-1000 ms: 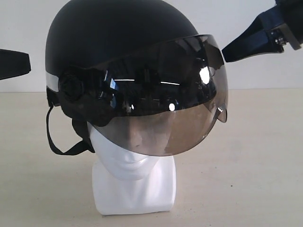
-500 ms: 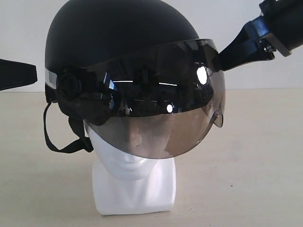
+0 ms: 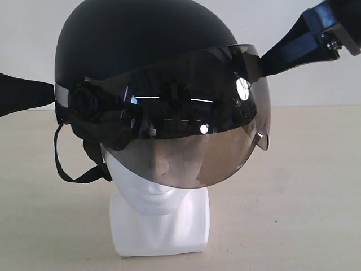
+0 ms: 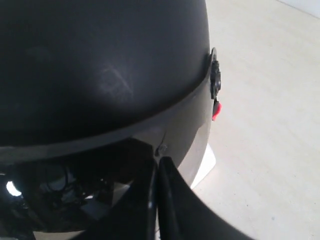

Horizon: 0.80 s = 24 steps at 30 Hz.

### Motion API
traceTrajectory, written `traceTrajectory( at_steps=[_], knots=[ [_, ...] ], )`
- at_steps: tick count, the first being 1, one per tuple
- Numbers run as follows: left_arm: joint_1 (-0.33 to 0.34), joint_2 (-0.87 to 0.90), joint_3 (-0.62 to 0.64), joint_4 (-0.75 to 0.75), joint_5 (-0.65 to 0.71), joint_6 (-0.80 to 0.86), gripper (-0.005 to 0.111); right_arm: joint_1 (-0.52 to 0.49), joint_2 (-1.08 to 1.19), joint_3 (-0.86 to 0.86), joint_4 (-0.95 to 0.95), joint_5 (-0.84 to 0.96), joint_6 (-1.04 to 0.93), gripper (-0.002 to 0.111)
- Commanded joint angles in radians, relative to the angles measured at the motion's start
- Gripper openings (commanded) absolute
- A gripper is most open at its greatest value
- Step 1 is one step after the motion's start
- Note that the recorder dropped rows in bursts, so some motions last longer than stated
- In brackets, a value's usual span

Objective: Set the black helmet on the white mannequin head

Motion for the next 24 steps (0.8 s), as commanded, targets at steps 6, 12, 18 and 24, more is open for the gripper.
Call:
traceTrajectory(
  at_steps=[6,12,18,24],
  knots=[
    [0.000,0.056,-0.051,-0.032,-0.025,0.037,0.004,0.068,-0.009,0.000,-0.036,0.005,0.022,0.000],
    [0.000,0.066,-0.063,-0.028,-0.025,0.045,0.004,0.118,-0.009,0.000,-0.038,0.005,0.029,0.000],
    [0.000,0.070,-0.063,-0.025,-0.013,0.052,0.004,0.118,-0.009,0.000,-0.039,0.005,0.053,0.000],
    [0.000,0.118,-0.063,-0.023,-0.010,0.059,0.004,0.132,-0.021,0.000,-0.053,0.005,0.069,0.000]
  ],
)
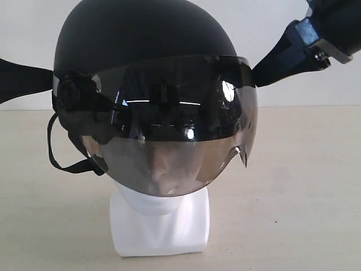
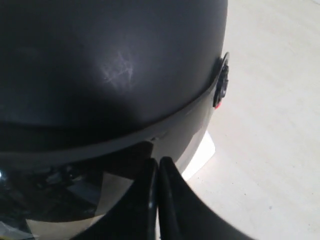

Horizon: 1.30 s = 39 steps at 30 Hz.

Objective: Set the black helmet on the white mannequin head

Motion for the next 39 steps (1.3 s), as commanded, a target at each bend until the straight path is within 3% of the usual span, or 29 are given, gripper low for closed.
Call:
traceTrajectory(
  at_steps=[1,13,20,32,39],
  knots=[
    [-0.004,0.048,-0.002,0.014,-0.027,0.016,0.004,0.041,-0.023,0.000,0.039,0.032,0.008,0.000],
    [-0.004,0.089,-0.004,-0.020,-0.033,0.065,0.004,0.054,-0.061,0.000,0.029,0.032,0.048,0.000],
    [-0.004,0.118,-0.004,-0.055,-0.037,0.094,0.004,0.148,-0.061,0.000,0.020,0.032,0.047,0.000],
    [-0.004,0.122,-0.004,-0.035,-0.074,0.104,0.004,0.168,-0.061,0.000,-0.016,0.032,0.069,0.000],
    [0.007,0.062,-0.004,0.043,0.025,0.058,0.004,0.168,-0.097,-0.040,-0.100,0.032,0.113,0.000]
  ],
)
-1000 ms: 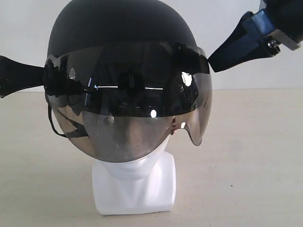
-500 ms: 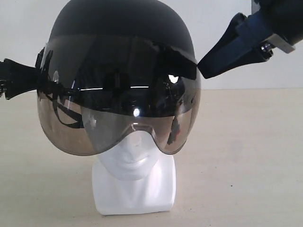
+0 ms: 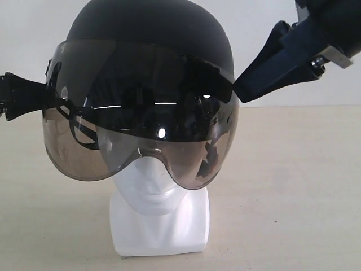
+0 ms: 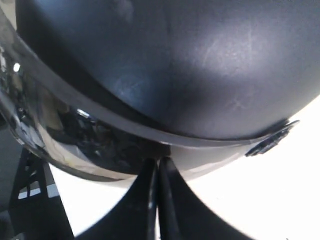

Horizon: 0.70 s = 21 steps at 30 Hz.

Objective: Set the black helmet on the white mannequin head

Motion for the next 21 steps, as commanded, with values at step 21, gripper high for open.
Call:
traceTrajectory(
  at_steps=[21],
  knots=[
    [0.018,-0.123,-0.002,0.050,0.023,-0.072,0.004,-0.007,0.002,-0.111,-0.448,-0.278,0.248,0.000]
  ],
)
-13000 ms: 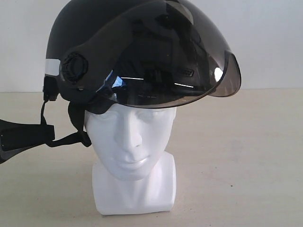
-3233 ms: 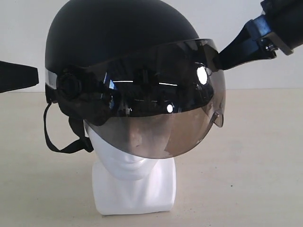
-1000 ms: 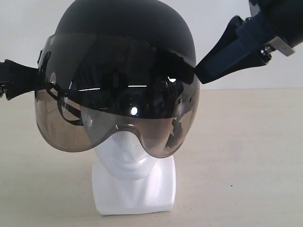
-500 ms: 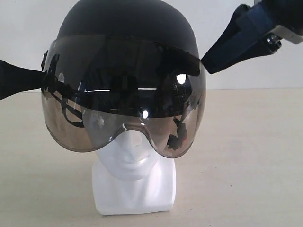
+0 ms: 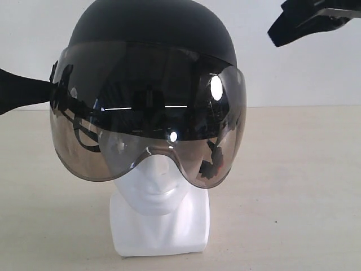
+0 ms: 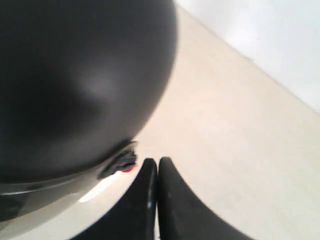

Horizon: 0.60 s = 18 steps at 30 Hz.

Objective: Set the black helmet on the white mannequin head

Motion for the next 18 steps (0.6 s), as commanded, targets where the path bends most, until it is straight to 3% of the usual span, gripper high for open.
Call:
traceTrajectory(
  at_steps=[1,6,9,11,18],
  knots=[
    [0.003,-0.059,-0.002,-0.017,-0.013,-0.014,0.004,-0.028,0.019,-0.007,-0.083,-0.102,0.045,0.000],
    [0.003,-0.190,-0.034,0.000,0.014,-0.021,0.004,-0.197,0.078,-0.007,0.101,-0.029,-0.010,0.000],
    [0.003,-0.211,-0.086,0.000,-0.057,-0.047,0.004,-0.321,0.157,-0.007,0.440,0.104,-0.206,0.000],
    [0.003,-0.211,-0.090,0.009,-0.071,-0.053,0.004,-0.350,0.201,-0.007,0.569,0.164,-0.270,0.000],
    [-0.002,-0.166,-0.105,0.021,-0.120,-0.041,0.004,-0.349,0.233,-0.007,0.636,0.164,-0.305,0.000]
  ],
)
